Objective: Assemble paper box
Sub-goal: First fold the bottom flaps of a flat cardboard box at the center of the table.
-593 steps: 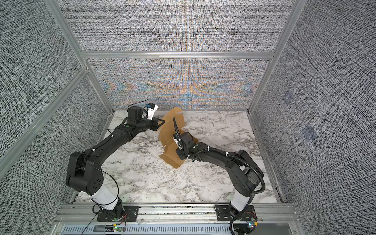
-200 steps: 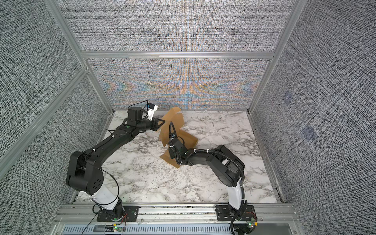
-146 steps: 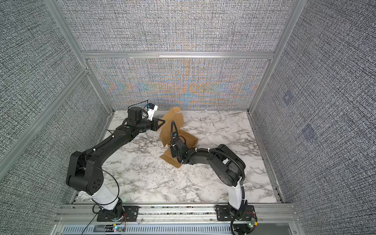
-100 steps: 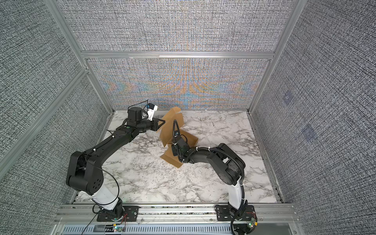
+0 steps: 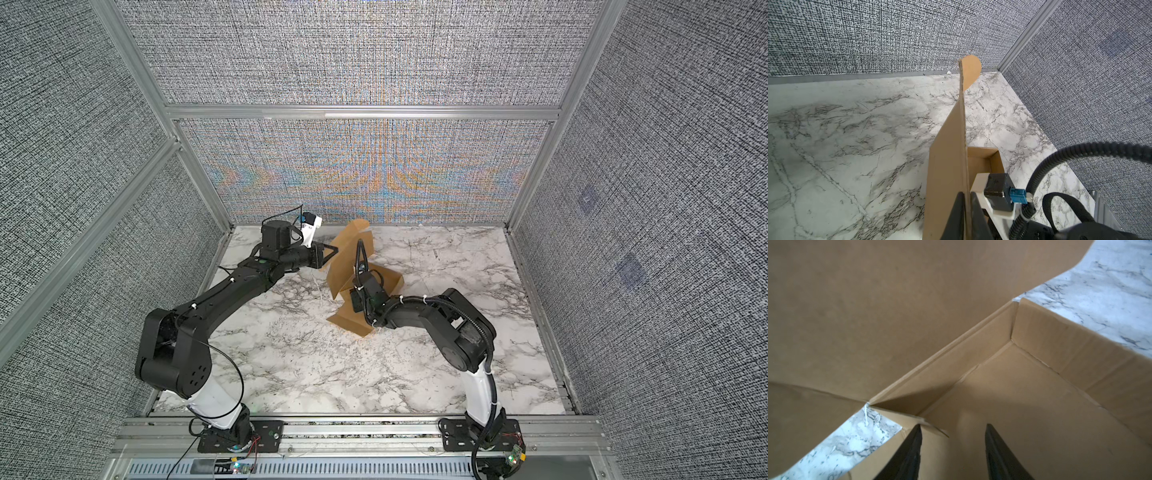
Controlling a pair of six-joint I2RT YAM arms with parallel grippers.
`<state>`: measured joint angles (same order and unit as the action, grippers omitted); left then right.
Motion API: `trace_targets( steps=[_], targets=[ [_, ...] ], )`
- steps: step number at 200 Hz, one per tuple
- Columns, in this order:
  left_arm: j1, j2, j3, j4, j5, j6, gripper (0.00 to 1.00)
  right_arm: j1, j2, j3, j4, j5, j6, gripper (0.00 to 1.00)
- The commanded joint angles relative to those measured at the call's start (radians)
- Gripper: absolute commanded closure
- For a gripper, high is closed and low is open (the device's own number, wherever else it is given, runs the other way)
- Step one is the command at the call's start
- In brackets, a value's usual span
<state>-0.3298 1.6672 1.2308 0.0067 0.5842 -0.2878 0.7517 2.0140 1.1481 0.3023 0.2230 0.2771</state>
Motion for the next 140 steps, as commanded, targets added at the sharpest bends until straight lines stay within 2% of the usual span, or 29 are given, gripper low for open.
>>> trace_targets(
  steps=[1,140],
  targets=[
    [-0.001,-0.001,-0.003,0.021,0.019,-0.008,0.91,-0.003,0.007,0.015,0.023,-0.022,-0.017,0.50],
    [-0.003,0.002,0.007,0.027,0.041,-0.034,0.90,-0.035,0.017,0.027,-0.005,-0.007,-0.015,0.50]
  ],
)
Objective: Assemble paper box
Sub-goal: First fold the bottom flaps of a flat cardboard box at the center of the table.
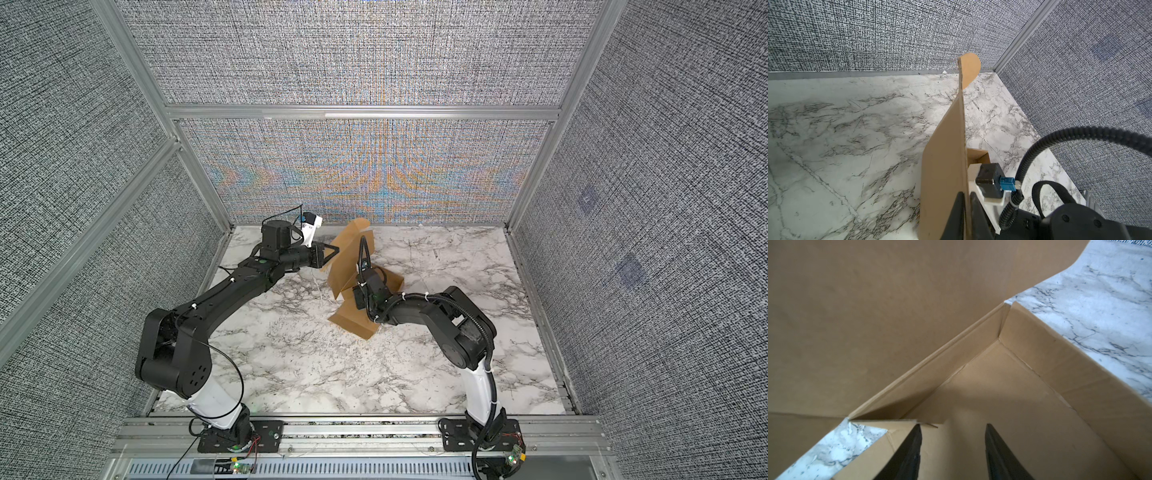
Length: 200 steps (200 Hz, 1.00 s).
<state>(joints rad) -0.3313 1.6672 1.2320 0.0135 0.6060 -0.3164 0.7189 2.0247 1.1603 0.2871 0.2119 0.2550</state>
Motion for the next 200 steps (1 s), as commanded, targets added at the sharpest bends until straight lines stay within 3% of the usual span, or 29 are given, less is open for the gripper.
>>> trace_targets(
  steps=[1,69,121,167,200],
  targets=[
    [-0.001,0.002,0.006,0.021,0.020,-0.005,0.90,-0.002,0.006,0.015,0.011,0.003,0.006,0.50],
    [0.000,0.007,-0.005,0.036,0.021,-0.013,0.90,-0.009,0.016,0.049,-0.011,-0.011,-0.020,0.50],
    [0.004,0.005,0.027,0.003,0.021,0.005,0.90,0.024,-0.223,-0.060,-0.190,-0.012,-0.095,0.48],
    [0.014,0.007,0.013,0.010,0.035,-0.009,0.90,0.192,-0.404,-0.183,-0.235,0.001,-0.256,0.42],
    [0.014,0.007,0.017,0.005,0.034,-0.003,0.90,0.328,-0.421,-0.228,-0.227,0.027,-0.365,0.39]
  ],
)
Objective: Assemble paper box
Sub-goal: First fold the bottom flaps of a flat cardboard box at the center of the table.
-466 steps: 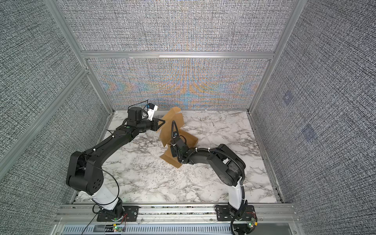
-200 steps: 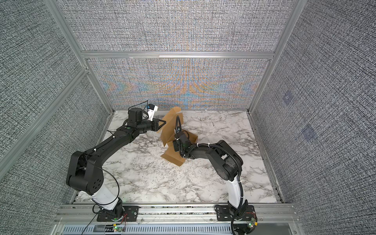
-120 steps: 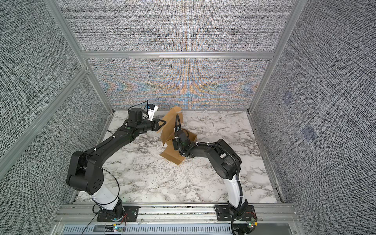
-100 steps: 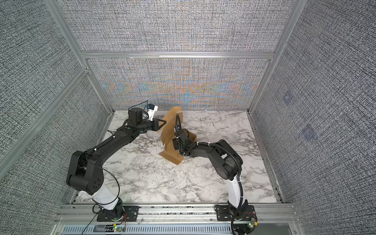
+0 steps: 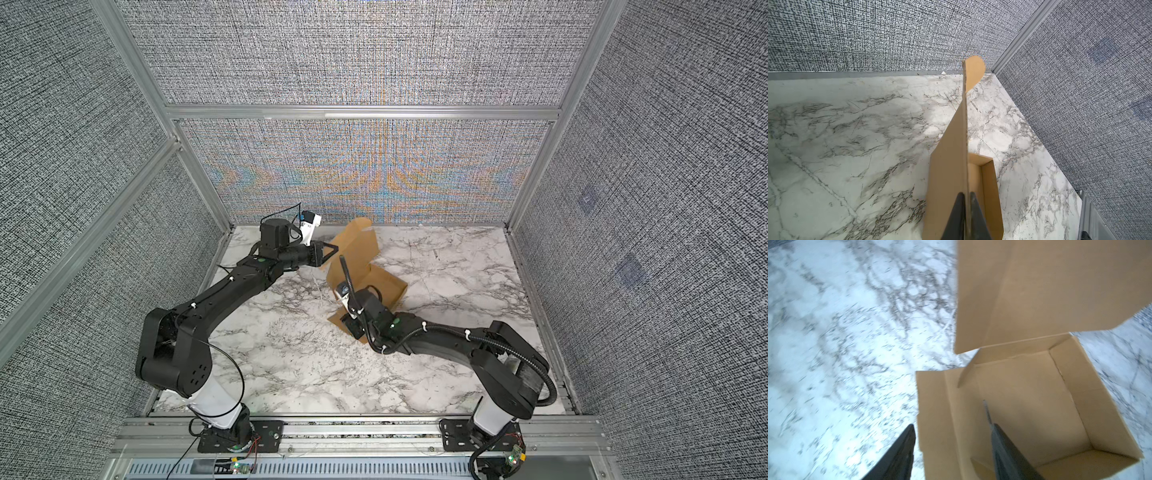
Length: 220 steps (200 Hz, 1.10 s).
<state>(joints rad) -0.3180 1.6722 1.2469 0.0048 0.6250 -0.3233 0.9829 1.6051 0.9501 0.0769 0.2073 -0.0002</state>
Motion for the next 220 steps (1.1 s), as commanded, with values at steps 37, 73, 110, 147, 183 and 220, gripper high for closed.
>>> trace_targets(
  steps=[37,73,110,147,183,220],
  targets=[
    [0.000,-0.001,-0.004,0.016,0.010,0.008,0.90,0.132,0.098,0.035,-0.103,0.124,-0.177,0.37],
    [0.000,0.003,-0.012,0.027,0.010,0.003,0.90,0.136,0.197,0.091,-0.160,0.221,-0.199,0.37],
    [0.001,0.001,-0.013,0.030,0.010,0.007,0.90,0.115,0.268,0.124,-0.172,0.234,-0.229,0.39],
    [-0.001,-0.003,-0.019,0.036,0.014,0.002,0.90,0.088,0.301,0.150,-0.186,0.251,-0.260,0.55],
    [-0.001,-0.009,-0.023,0.041,0.022,-0.001,0.90,0.078,0.288,0.182,-0.226,0.246,-0.299,1.00],
    [-0.001,-0.014,-0.023,0.044,0.043,-0.004,0.90,0.039,0.204,0.151,-0.190,0.168,-0.292,1.00]
  ],
)
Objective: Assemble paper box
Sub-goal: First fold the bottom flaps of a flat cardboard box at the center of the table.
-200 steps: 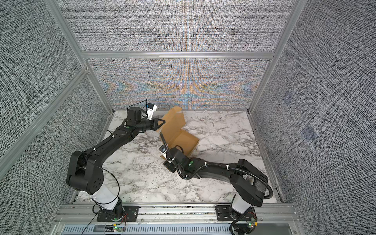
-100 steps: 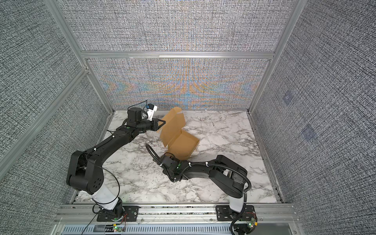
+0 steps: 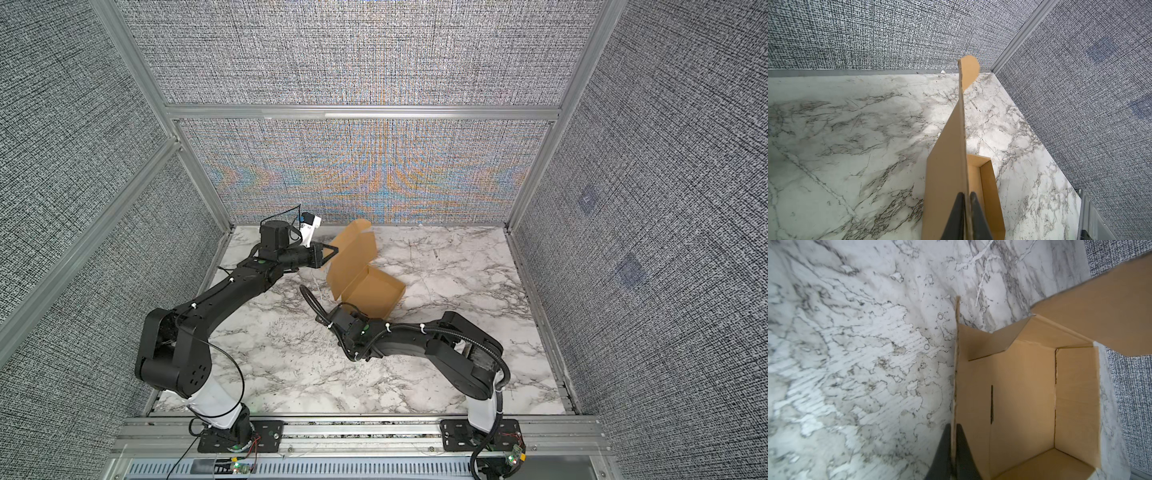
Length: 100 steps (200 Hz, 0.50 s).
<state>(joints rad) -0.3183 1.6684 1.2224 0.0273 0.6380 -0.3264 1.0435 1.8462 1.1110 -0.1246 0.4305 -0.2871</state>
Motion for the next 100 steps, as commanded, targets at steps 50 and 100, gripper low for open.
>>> trace_targets(
  steps=[50,100],
  targets=[
    [-0.008,-0.023,-0.004,0.022,0.055,-0.004,0.90,-0.086,-0.082,-0.021,0.020,-0.158,0.021,1.00],
    [-0.009,-0.027,-0.008,0.034,0.091,-0.012,0.90,-0.148,-0.116,-0.034,0.033,-0.240,0.044,1.00]
  ],
)
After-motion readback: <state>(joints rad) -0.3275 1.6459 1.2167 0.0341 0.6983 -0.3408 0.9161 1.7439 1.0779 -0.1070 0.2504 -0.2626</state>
